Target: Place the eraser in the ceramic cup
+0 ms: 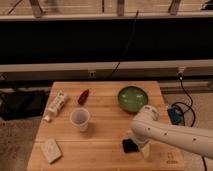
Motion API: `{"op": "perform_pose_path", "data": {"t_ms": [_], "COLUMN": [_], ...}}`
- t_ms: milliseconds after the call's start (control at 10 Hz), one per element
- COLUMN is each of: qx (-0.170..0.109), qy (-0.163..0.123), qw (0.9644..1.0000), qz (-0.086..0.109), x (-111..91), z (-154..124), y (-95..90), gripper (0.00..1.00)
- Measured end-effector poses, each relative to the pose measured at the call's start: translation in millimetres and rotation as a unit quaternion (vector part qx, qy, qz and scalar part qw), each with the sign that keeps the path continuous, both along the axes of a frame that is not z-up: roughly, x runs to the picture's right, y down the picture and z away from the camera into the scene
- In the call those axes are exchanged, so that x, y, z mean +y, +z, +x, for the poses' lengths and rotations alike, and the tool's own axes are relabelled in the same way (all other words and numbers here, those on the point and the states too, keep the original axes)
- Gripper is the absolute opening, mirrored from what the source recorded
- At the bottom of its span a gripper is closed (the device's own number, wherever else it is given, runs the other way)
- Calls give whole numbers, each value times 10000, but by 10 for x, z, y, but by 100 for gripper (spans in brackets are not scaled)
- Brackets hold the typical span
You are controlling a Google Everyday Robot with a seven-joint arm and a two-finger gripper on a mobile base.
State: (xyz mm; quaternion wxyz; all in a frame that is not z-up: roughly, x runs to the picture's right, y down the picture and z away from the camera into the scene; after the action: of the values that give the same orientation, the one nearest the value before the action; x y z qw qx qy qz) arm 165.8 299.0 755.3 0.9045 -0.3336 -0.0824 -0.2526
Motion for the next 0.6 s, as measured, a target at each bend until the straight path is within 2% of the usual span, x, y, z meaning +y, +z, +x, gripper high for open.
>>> {"op": "perform_pose_path", "data": {"t_ms": [600], "qx": [-174], "qy": [-170], "qw": [9997], "qz": [-40], "x": [24], "z": [-20], "y": [29], "gripper": [80]}}
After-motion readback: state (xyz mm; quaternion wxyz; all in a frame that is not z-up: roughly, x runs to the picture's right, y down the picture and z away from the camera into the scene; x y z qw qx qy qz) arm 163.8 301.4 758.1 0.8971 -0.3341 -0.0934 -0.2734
